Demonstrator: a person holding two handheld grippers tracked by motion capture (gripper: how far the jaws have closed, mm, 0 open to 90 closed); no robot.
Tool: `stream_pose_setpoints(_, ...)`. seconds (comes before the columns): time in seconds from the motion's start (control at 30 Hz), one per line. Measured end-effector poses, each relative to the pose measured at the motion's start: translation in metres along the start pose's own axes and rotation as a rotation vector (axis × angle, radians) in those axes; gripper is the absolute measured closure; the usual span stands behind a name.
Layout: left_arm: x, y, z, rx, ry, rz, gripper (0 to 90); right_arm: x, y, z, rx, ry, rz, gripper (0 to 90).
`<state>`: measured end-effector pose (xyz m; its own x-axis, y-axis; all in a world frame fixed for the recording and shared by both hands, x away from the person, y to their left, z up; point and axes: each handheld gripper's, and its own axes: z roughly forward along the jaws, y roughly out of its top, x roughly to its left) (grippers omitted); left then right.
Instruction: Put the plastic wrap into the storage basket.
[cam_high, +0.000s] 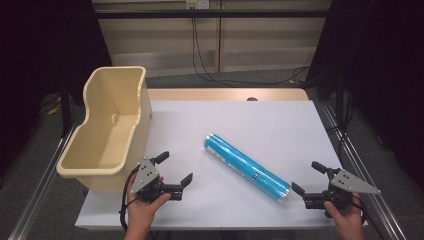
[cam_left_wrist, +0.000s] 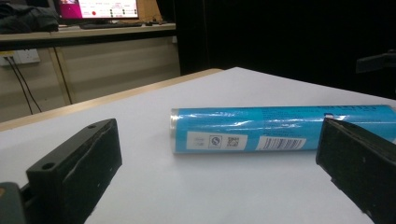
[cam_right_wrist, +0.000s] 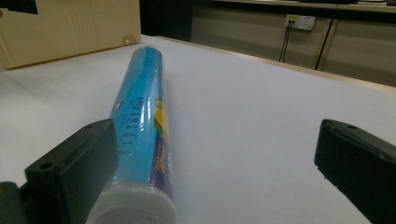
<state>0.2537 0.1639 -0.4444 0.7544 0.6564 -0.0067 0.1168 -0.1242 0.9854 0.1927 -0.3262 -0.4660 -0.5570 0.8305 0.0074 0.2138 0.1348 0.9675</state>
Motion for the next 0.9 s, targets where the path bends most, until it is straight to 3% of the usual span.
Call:
stream_pose_setpoints(0.4,-0.002,0.003,0.02,0.023,-0.044,0.003,0.1,-0.002,-0.001,-0.001,0.002,-0.002,0.006,0.0)
stream_pose_setpoints(0.9,-0.009,0.013,0.058,0.075,-0.133,0.024,0.3,-0.003,-0.001,-0.003,-0.003,-0.004,0.01,0.0)
